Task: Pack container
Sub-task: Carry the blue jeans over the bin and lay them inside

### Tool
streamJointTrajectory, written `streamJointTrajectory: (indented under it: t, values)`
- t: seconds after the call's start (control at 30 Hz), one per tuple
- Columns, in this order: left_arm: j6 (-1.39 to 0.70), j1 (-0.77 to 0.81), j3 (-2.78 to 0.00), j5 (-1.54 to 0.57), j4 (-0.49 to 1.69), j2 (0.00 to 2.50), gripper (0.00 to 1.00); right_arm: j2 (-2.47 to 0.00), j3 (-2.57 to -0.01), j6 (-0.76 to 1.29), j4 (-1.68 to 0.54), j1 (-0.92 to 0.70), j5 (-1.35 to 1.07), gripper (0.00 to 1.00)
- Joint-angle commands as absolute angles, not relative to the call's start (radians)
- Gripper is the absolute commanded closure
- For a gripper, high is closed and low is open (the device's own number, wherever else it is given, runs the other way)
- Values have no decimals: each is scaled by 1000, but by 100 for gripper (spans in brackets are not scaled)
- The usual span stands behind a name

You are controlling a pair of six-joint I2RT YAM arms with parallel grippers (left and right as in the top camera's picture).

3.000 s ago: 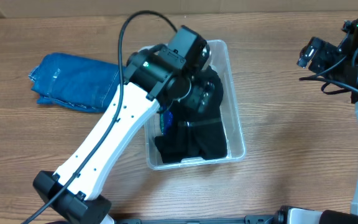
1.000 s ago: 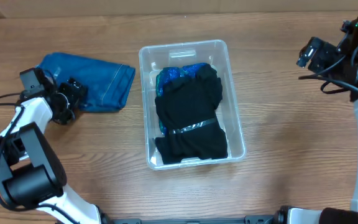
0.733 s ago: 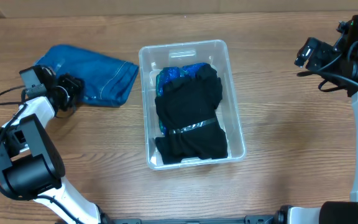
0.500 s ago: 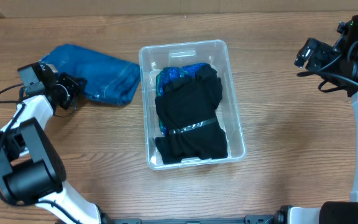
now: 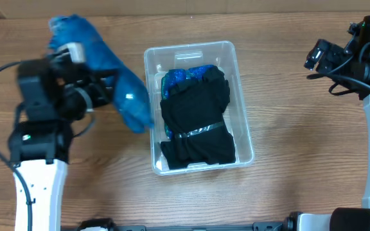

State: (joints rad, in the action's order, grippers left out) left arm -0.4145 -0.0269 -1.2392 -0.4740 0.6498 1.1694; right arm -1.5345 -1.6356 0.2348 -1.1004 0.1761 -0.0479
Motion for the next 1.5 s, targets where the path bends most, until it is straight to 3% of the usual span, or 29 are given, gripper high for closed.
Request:
streamJointTrajectory:
  t: [0.0, 0.23, 0.63, 0.8, 0.83, 0.9, 0.97, 1.0, 1.23, 1.4, 1.47]
  values:
    - [-399, 208, -1494, -619, 649, 1193, 96, -1534, -1637, 236, -1099, 178, -42, 0]
    - [-391, 439, -1690, -618, 693, 1431, 96, -1534, -1637, 236, -1102, 178, -42, 0]
    - [-381, 477, -1691, -624, 752, 1655, 96, -1534, -1637, 232, -1102, 178, -35, 0]
    - [-367, 477, -1689, -471, 925, 1691, 96, -1534, -1637, 232, -1102, 178, -34, 0]
    - [-348, 477, -1689, -442, 948, 1691, 87, -1534, -1637, 232, -1102, 178, -34, 0]
    - [-305, 477, -1689, -370, 997, 1691, 53, -1534, -1637, 232, -1102, 178, -34, 0]
    - [-278, 476, -1690, -282, 1043, 1691, 10, -1534, -1637, 232, -1102, 178, -34, 0]
    - [-266, 474, -1690, -256, 1054, 1691, 0, -1534, -1637, 232, -1102, 178, -34, 0]
    - [-243, 406, -1703, -203, 1130, 1686, 0, -1534, -1637, 233, -1105, 178, -34, 0]
    - [-174, 402, -1776, -130, 1070, 1684, 0, -1534, -1637, 233, -1105, 178, -35, 0]
    - [-100, 426, -1794, -97, 1032, 1684, 7, -1534, -1637, 232, -1105, 178, -35, 0]
